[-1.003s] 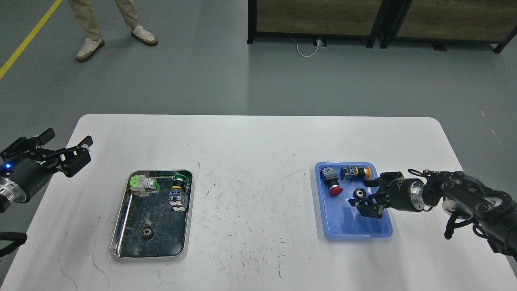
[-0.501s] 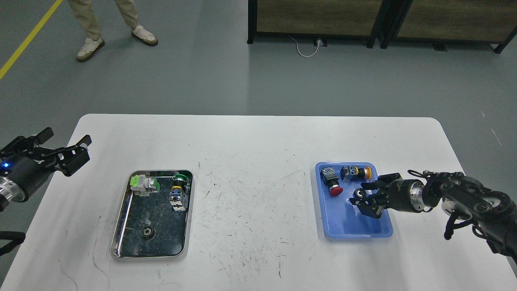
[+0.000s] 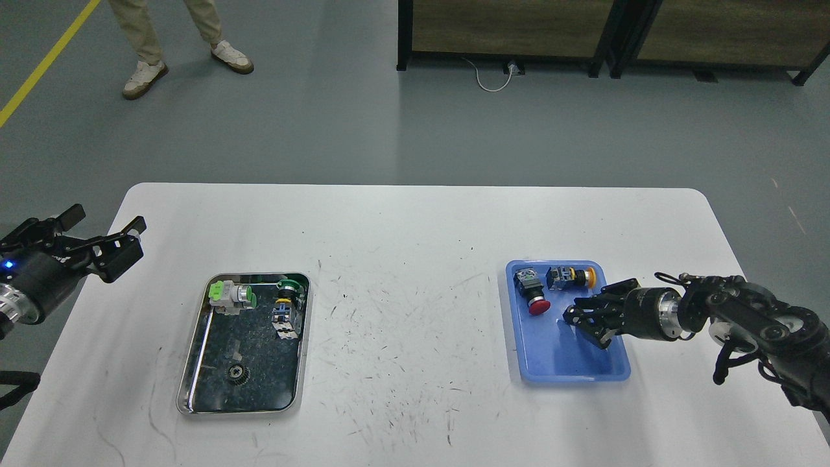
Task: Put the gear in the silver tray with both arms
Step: 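Lower the right gripper into the blue tray and grasp another black gear, then carry the gear toward the silver tray and release it on the table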
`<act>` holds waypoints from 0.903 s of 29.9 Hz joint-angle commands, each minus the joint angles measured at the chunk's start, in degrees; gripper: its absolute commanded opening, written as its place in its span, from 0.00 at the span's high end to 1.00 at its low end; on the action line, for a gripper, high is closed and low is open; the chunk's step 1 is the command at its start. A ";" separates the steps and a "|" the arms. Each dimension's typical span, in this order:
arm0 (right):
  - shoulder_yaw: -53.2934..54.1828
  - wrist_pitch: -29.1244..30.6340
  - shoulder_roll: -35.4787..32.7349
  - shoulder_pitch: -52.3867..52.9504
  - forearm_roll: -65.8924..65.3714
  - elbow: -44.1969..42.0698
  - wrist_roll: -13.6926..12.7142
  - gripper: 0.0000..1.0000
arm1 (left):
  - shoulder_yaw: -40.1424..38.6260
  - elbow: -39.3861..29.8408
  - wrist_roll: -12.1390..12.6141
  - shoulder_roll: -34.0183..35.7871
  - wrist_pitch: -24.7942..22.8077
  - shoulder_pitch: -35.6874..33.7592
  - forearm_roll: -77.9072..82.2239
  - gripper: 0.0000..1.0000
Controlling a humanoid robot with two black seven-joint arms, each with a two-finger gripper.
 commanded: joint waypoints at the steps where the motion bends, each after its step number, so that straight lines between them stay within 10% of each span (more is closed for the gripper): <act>1: 0.38 0.00 -0.78 0.10 0.09 2.20 0.17 0.72 | -0.01 0.00 0.00 0.18 0.00 -0.06 -0.03 0.03; 13: 2.67 0.00 -3.60 6.85 1.76 11.09 0.09 0.70 | -0.27 -0.09 1.67 1.32 0.00 -1.99 -0.12 0.03; 27: -19.48 0.00 16.08 22.68 2.47 7.49 0.09 0.68 | 1.22 -0.09 2.20 1.67 0.00 -3.57 -0.12 0.03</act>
